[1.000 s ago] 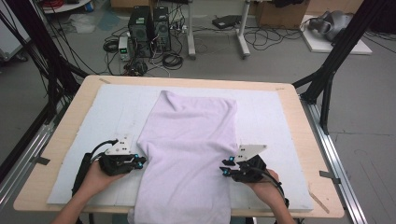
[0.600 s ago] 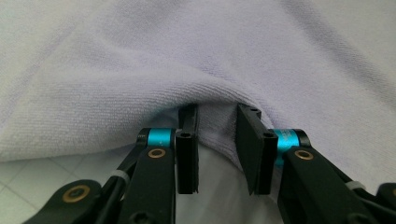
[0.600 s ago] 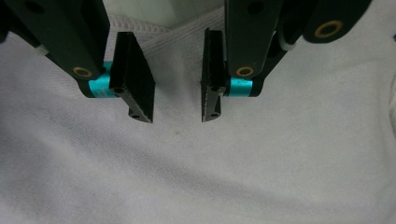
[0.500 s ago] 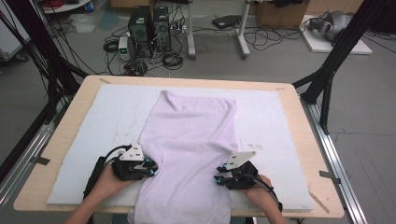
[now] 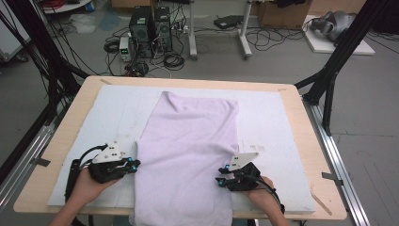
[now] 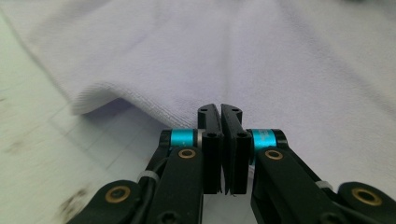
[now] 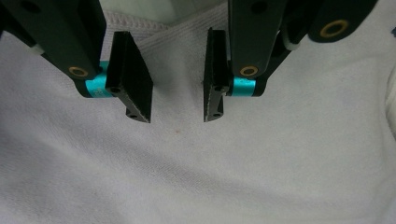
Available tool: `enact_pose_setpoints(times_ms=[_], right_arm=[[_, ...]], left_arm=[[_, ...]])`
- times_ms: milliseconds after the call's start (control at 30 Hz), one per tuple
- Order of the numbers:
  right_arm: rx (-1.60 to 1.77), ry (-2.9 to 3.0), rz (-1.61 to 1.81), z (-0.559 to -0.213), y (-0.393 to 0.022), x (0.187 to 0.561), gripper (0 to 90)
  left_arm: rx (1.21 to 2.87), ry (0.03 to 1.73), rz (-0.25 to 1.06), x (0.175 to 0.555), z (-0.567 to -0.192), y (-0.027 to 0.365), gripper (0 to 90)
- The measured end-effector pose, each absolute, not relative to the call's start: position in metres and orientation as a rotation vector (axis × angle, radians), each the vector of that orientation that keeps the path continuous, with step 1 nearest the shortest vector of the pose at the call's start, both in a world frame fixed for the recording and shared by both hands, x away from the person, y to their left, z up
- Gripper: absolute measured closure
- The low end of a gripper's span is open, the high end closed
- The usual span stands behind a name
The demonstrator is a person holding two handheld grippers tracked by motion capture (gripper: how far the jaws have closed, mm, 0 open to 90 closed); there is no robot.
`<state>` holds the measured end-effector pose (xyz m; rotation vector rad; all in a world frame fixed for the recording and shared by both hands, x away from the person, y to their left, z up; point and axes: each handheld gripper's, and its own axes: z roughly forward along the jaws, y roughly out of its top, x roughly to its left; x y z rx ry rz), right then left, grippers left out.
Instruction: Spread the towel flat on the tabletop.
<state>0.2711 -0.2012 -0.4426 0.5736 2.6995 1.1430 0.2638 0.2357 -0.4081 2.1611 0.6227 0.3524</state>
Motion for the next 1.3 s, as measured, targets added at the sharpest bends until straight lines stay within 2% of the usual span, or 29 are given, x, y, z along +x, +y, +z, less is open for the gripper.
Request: enact_pose_setpoints(times_ms=[100, 167, 200, 467, 533, 567, 600, 633, 667, 700, 767, 1067, 1167, 1300], right_arm=[[0.572, 2.687, 1.158, -0.439, -0.203, 0.269, 61.7], [0.572, 2.671, 1.17, -0.435, -0.206, 0.268, 61.7], [0.577, 2.662, 1.174, -0.433, -0.208, 0.267, 61.8], [0.596, 2.654, 1.179, -0.434, -0.217, 0.265, 61.7], [0.597, 2.663, 1.171, -0.438, -0.215, 0.266, 61.8], [0.601, 2.673, 1.168, -0.44, -0.213, 0.267, 62.8], [0.599, 2.676, 1.166, -0.443, -0.212, 0.269, 65.6], [0.596, 2.673, 1.179, -0.445, -0.212, 0.27, 70.8], [0.599, 2.674, 1.183, -0.445, -0.212, 0.27, 75.7], [0.579, 2.679, 1.189, -0.446, -0.211, 0.27, 82.7], [0.532, 2.684, 1.182, -0.444, -0.21, 0.268, 85.9], [0.523, 2.667, 1.215, -0.411, -0.226, 0.255, 85.8], [0.489, 2.679, 1.192, -0.407, -0.216, 0.259, 85.8], [0.462, 2.729, 1.175, -0.418, -0.189, 0.273, 85.8]], left_arm=[[2.154, 0.641, 0.371, 0.259, -0.405, 0.245, 82.2], [2.148, 0.666, 0.363, 0.259, -0.405, 0.248, 71.1], [2.152, 0.664, 0.358, 0.26, -0.406, 0.248, 69.3], [2.246, 0.609, 0.279, 0.265, -0.432, 0.218, 63.9], [2.261, 0.614, 0.265, 0.267, -0.439, 0.213, 66.0], [2.251, 0.606, 0.266, 0.267, -0.441, 0.212, 70.9], [2.246, 0.603, 0.254, 0.268, -0.441, 0.212, 74.7], [2.247, 0.601, 0.251, 0.267, -0.441, 0.211, 83.1], [2.244, 0.599, 0.26, 0.266, -0.441, 0.209, 86.1], [2.249, 0.599, 0.266, 0.266, -0.441, 0.209, 87.1], [2.241, 0.603, 0.276, 0.264, -0.439, 0.209, 87.8], [2.184, 0.573, 0.307, 0.26, -0.424, 0.207, 88.0], [2.177, 0.57, 0.309, 0.259, -0.423, 0.207, 87.9], [2.171, 0.577, 0.306, 0.259, -0.424, 0.208, 87.9]])
